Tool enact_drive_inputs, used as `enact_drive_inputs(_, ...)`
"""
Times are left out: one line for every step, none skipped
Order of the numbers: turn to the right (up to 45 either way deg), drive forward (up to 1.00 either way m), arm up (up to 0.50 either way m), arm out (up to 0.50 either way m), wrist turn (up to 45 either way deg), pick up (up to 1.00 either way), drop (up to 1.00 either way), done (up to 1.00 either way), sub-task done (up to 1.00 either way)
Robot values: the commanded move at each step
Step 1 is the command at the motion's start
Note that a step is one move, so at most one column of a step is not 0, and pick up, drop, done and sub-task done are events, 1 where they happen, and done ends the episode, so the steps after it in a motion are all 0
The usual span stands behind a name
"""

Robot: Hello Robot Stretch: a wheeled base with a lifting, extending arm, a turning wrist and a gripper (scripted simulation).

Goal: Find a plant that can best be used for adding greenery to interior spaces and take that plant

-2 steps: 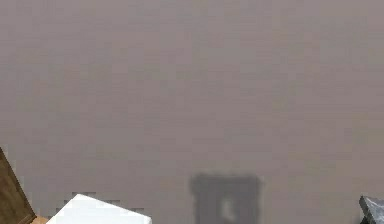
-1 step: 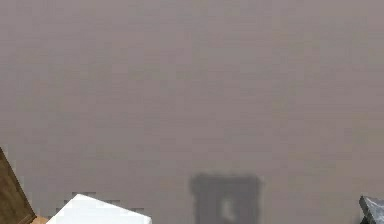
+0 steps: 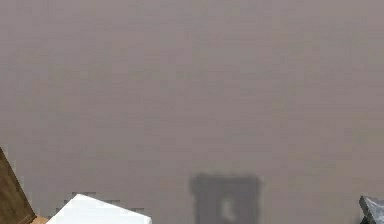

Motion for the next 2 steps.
enact_drive_inputs(0.0,0.0,-0.16,0.0,0.0,0.0,0.0,0.0,0.0)
enact_drive_inputs(0.0,0.0,0.0,0.0,0.0,1.0,0.0,0.0,0.0)
